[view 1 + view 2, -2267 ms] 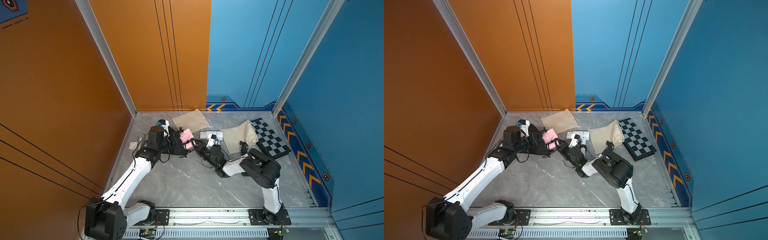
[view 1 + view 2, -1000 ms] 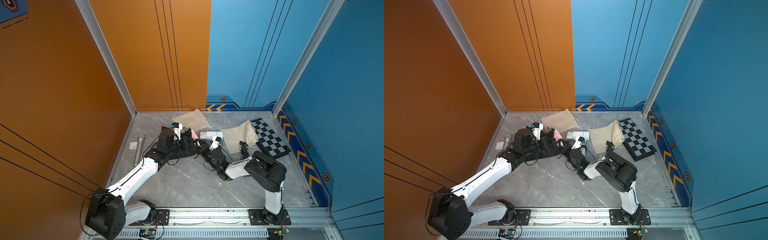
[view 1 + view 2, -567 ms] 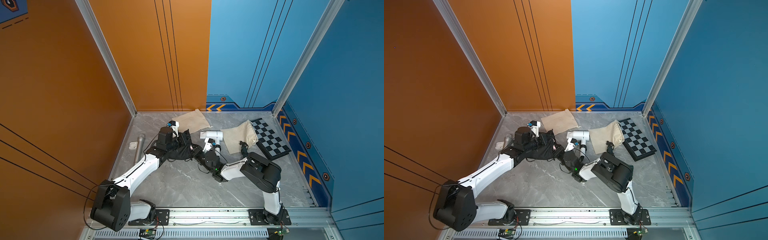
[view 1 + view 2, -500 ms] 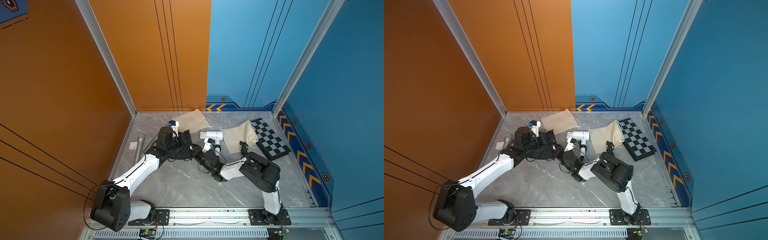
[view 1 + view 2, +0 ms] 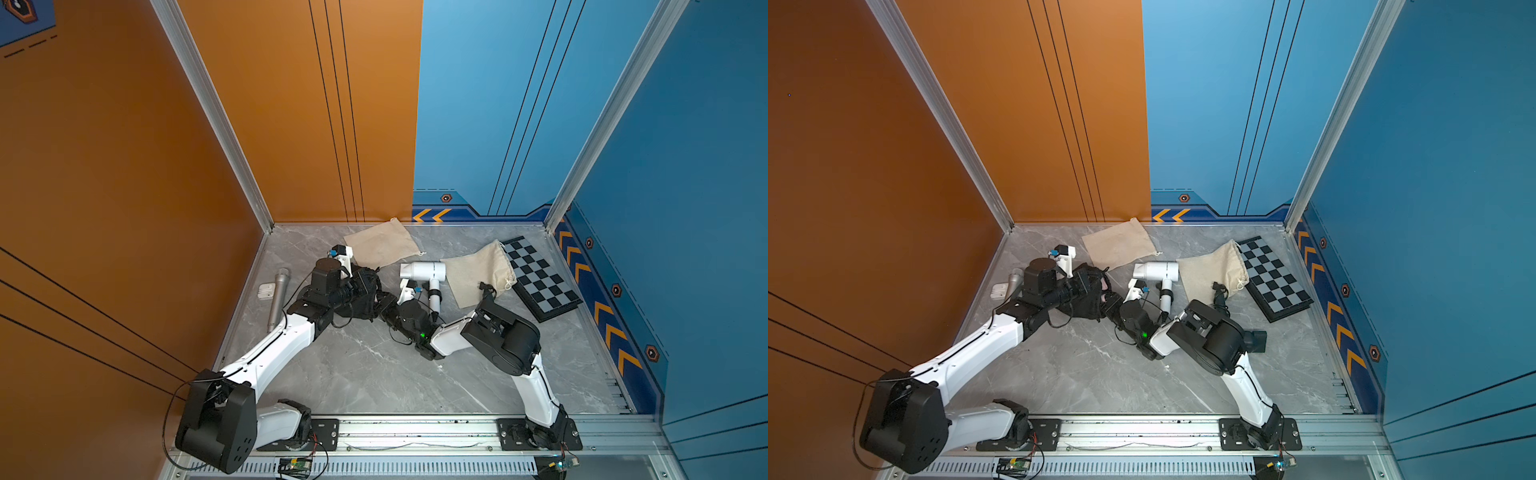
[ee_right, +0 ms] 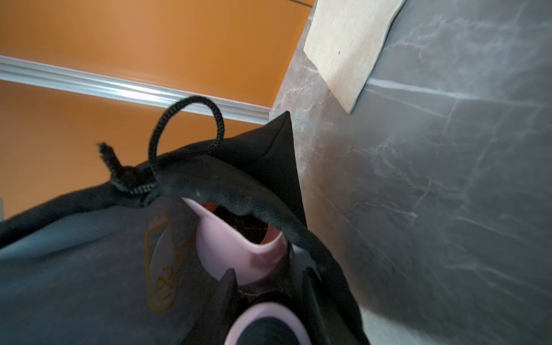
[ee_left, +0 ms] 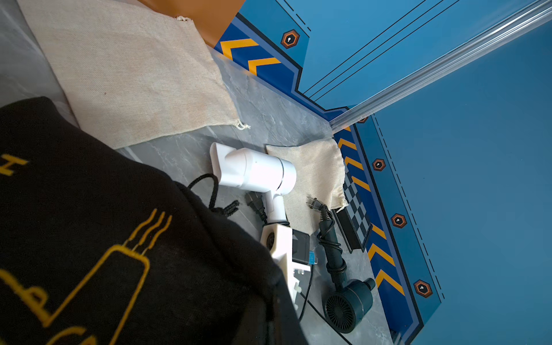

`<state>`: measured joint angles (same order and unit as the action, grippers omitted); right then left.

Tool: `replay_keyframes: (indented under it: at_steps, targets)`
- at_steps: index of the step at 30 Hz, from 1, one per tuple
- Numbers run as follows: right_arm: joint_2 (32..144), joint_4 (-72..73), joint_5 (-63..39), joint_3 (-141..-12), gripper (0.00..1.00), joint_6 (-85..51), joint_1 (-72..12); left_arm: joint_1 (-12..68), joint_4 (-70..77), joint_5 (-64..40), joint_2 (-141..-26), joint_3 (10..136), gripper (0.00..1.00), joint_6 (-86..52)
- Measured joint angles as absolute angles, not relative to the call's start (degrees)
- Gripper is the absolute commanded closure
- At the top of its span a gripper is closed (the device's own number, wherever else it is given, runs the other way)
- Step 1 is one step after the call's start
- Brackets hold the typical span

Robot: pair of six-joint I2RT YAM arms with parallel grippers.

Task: Pack away hair dryers
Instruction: Place the hair dryer in the drawstring bag.

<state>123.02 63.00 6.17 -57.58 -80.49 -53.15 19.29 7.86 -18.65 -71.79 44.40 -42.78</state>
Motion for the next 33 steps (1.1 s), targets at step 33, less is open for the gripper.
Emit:
replay_keyframes:
  at_steps: [33]
  targets:
    - [94.70, 16.45, -1.78, -55.40, 0.29, -43.79, -51.29, 10.39, 1.45, -22.83, -68.36, 42.76, 1.00, -41.45]
